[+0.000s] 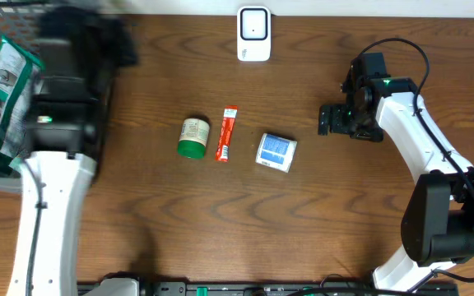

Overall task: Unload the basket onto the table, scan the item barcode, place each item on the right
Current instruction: 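Move the left gripper back into the basket toward the mint-green wipes pack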

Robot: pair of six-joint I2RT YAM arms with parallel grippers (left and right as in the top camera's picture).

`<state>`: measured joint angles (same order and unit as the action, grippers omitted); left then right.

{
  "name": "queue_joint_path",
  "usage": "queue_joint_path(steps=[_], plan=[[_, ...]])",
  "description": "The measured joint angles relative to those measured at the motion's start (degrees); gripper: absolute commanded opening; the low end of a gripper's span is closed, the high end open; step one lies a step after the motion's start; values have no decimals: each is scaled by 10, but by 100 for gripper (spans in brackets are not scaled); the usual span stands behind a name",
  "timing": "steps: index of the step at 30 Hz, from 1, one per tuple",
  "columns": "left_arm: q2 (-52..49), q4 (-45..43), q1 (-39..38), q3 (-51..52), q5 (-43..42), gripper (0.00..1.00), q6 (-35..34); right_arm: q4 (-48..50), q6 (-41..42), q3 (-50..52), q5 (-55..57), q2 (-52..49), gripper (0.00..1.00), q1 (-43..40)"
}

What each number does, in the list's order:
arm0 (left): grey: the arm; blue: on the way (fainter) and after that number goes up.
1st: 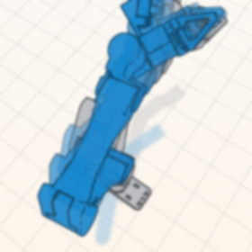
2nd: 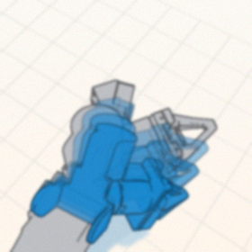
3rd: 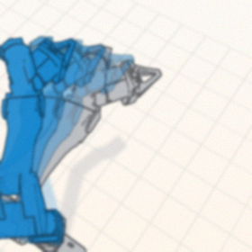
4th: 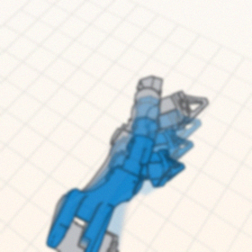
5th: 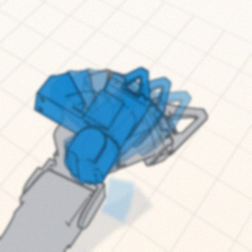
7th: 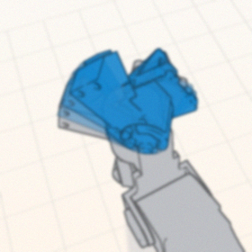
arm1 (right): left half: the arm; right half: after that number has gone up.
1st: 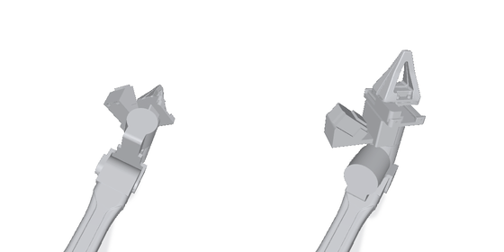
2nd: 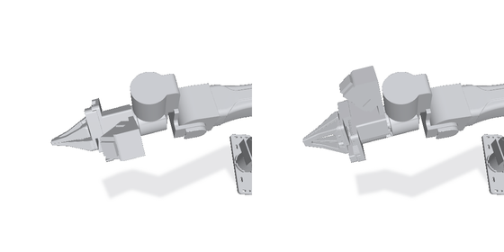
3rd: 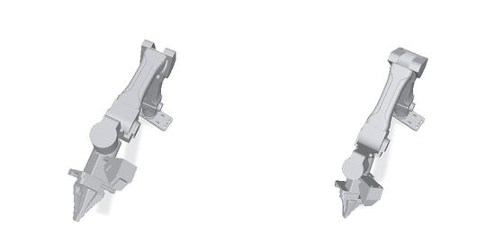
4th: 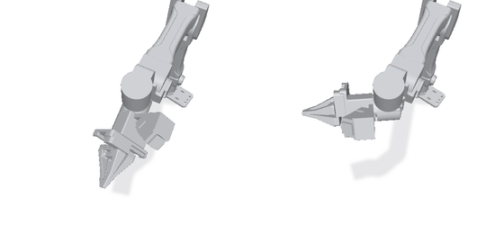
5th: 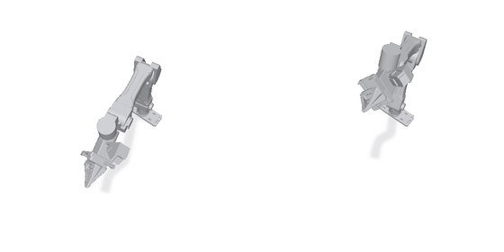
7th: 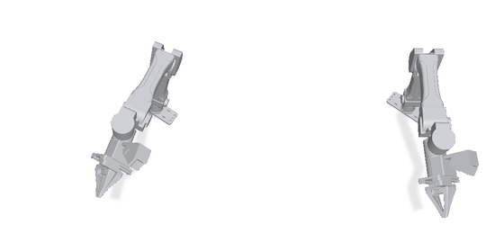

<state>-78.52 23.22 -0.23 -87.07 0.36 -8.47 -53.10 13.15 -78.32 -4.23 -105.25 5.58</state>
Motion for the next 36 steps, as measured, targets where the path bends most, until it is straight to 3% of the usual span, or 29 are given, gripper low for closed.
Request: queue_joint_path(steps=[9, 12, 16, 20, 24, 36], plan=[[-5, 27, 195, -15, 0, 10, 4, 0, 0, 0, 0, 0, 99, 0], [-20, 50, 244, -16, 0, 17, 9, 0, 0, 0, 0, 0, 99, 0], [-60, 88, 290, -17, 0, 34, 10, 0, 0, 0, 0, 0, 99, 0], [-112, 123, 310, -17, 0, 45, 10, 0, 0, 0, 0, 0, 99, 0], [-158, 149, 315, -17, 2, 62, -1, 0, 0, 0, 0, 0, 99, 0], [-264, 195, 315, -17, 43, 64, -55, 0, 0, 0, 0, 0, 99, 0]])
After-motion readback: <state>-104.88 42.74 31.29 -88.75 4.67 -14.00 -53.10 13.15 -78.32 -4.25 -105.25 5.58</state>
